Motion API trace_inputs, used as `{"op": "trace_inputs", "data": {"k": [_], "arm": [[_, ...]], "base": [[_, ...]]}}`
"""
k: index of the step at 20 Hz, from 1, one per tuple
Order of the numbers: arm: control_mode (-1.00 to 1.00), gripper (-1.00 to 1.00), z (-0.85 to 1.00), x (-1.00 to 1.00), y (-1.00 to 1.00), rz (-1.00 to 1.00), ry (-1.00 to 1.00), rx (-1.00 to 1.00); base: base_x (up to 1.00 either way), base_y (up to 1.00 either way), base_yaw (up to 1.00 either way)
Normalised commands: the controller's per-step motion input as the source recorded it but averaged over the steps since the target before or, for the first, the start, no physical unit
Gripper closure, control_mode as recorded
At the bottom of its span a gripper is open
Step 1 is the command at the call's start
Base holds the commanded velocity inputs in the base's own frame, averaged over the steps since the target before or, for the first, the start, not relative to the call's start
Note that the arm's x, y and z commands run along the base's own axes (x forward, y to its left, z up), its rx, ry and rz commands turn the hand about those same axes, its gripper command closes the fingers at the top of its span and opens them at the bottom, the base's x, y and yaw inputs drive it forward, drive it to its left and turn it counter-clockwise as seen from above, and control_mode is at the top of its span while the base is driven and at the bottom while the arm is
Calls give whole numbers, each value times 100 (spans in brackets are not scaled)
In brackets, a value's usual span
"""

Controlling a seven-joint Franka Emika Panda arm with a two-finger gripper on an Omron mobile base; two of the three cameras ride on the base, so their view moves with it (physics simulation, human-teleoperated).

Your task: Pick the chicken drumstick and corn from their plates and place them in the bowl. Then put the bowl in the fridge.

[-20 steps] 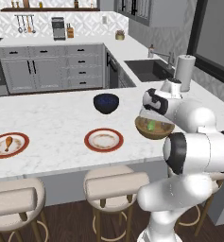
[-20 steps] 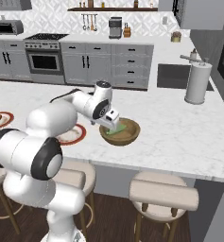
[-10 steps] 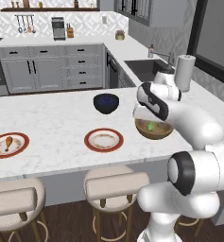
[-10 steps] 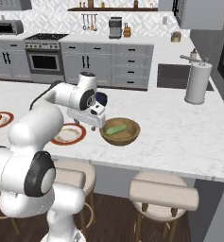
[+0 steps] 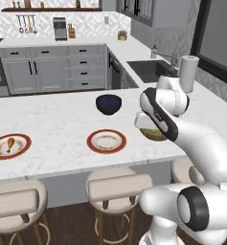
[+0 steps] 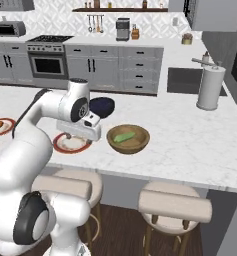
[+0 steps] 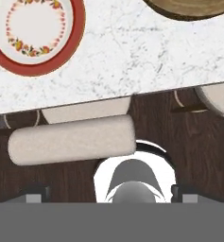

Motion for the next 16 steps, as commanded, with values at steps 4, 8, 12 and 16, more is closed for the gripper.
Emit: {"op": "trace_inputs", "data": {"k": [4, 8, 12, 16], "arm": [[100, -100, 0, 0, 0, 0, 0, 0], [100, -100, 0, 0, 0, 0, 0, 0], [100, -100, 0, 0, 0, 0, 0, 0], [100, -100, 0, 0, 0, 0, 0, 0]], "base": [[-25, 99, 7], [-45, 100, 5], [-85, 100, 5], [-37, 100, 2]]}}
